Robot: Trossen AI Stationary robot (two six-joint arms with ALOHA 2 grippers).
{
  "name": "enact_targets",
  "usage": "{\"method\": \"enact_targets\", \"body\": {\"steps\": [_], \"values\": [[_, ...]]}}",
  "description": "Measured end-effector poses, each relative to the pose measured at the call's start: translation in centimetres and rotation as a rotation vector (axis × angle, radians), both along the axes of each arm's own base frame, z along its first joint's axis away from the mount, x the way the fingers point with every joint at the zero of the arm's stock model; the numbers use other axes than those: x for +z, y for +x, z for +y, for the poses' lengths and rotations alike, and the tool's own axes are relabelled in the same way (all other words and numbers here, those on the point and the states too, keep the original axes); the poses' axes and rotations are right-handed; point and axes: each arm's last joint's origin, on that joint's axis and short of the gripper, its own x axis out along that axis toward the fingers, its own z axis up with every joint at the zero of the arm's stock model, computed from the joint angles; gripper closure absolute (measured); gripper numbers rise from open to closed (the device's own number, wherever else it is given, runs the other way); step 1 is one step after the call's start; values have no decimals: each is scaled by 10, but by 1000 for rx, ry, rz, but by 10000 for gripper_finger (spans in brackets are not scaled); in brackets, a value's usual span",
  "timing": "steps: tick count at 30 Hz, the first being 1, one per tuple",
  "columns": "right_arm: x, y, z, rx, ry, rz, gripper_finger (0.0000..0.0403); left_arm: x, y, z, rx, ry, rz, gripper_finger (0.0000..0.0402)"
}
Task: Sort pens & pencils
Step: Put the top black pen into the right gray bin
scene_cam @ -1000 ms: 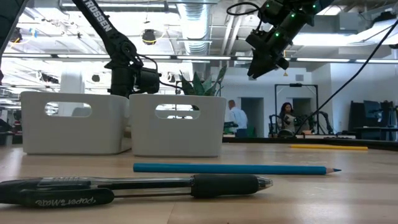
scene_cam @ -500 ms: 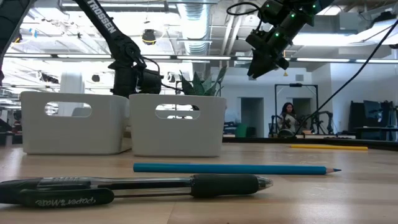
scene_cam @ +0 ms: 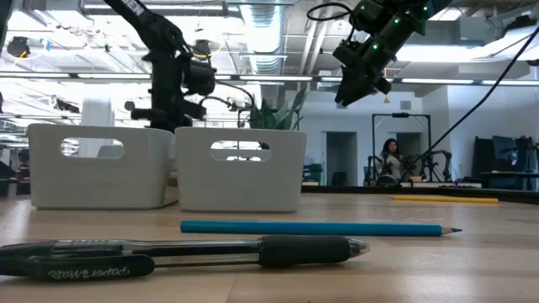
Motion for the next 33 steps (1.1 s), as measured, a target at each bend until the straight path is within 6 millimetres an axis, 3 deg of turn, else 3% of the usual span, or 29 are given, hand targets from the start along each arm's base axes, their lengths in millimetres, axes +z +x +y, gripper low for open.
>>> {"method": "enact_targets", "body": {"steps": [7, 12, 24, 29, 33], "values": [[0, 0, 0, 1, -1, 0, 235, 28, -10, -18, -3, 47, -30, 372], [0, 0, 0, 1, -1, 0, 234, 50, -7, -40, -86, 104, -98, 369], [0, 1, 1, 5, -1, 0, 234, 104, 47, -98, -480, 295, -281, 364], [1, 2, 1, 8, -8, -10, 236, 111, 65, -116, -635, 369, -388, 362], [1, 3, 3, 14, -6, -7, 234, 103, 80, -126, -699, 366, -395, 362]]}}
